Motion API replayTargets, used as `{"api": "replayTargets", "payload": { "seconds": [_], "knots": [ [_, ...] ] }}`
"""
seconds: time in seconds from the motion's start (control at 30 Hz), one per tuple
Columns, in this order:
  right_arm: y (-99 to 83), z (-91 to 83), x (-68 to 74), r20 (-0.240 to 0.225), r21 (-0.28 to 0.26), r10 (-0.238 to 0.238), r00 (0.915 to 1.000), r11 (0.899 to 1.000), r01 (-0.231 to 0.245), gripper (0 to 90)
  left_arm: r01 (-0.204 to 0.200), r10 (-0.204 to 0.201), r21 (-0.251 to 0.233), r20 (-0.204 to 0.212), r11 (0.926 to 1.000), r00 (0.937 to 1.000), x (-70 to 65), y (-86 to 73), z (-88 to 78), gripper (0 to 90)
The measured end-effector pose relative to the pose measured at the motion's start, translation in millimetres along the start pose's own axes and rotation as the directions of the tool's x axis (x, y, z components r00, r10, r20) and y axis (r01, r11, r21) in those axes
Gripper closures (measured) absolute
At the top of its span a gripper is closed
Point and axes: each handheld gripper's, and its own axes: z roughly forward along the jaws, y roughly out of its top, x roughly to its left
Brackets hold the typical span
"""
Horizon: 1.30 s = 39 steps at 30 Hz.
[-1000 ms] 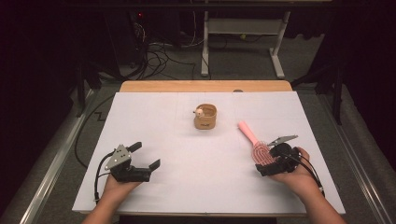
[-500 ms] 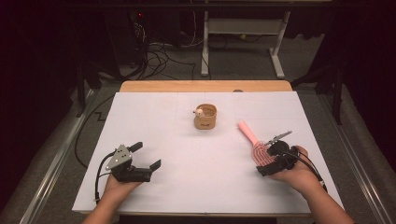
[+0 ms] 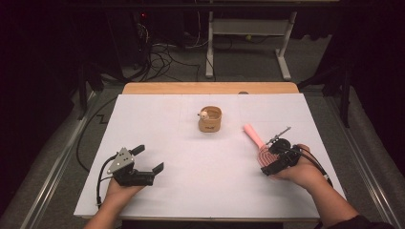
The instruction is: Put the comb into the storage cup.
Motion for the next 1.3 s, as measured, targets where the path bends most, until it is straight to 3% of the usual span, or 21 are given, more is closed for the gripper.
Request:
{"api": "replayTargets", "payload": {
  "seconds": [0.53, 0.93, 1.3],
  "knots": [
    [19.7, 5.6, -3.0, -0.017, 0.116, 0.002, 0.9999, 0.993, 0.0, 14.4, 0.0, 0.0, 0.0, 0.001, 1.0, 1.0, -0.3, -0.2, -0.4, 0.0],
    [34.4, 11.6, -5.7, -0.034, 0.217, 0.011, 0.9994, 0.976, -0.003, 14.1, -0.001, 0.001, 0.004, 0.007, 1.0, 1.0, -1.4, -0.4, -0.3, 0.0],
    [37.9, 13.7, -6.9, -0.043, 0.241, 0.001, 0.9991, 0.97, 0.01, 13.1, -0.002, 0.002, 0.007, 0.009, 1.0, 1.0, -3.0, -0.7, 1.3, 0.0]
  ]
}}
